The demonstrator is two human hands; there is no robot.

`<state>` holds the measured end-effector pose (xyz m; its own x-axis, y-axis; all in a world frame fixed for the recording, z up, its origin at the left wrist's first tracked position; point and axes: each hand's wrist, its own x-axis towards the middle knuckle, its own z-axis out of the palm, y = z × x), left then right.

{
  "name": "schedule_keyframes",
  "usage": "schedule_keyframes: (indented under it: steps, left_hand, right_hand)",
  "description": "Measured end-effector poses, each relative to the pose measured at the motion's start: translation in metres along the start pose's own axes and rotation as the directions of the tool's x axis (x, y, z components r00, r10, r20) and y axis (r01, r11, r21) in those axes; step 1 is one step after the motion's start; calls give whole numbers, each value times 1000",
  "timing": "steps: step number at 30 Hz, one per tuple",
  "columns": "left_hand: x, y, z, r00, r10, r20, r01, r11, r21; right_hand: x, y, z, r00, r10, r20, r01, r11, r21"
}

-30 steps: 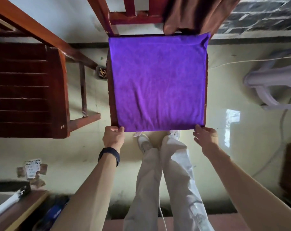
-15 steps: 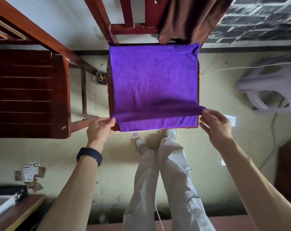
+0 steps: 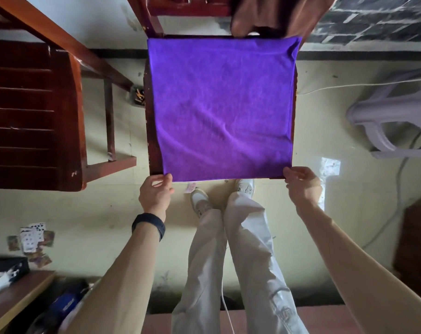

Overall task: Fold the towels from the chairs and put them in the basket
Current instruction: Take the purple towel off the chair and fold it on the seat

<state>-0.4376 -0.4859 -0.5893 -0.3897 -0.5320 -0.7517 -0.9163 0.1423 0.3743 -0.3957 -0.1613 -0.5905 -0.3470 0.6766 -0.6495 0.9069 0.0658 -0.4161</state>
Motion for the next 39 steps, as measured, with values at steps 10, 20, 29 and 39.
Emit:
schedule_keyframes:
  steps: [10, 20, 29, 39]
  left_hand:
    - [4, 5, -6, 998, 67, -5, -66, 992, 109]
    - [-9, 16, -4, 998, 61, -25, -54, 978, 204]
    - [-13, 24, -32, 996, -62, 70, 54, 991, 119]
    - [-140, 140, -146, 967, 80, 243, -9, 960, -279]
  right_hand:
    - [-13, -10, 14, 994, -105, -27, 91, 943, -321]
    - [-18, -13, 30, 997, 78, -17, -79, 940, -331]
    - [-32, -4, 6, 993, 99, 65, -103, 993, 61]
    - [-143, -129, -147, 978, -90, 190, -38, 815, 579]
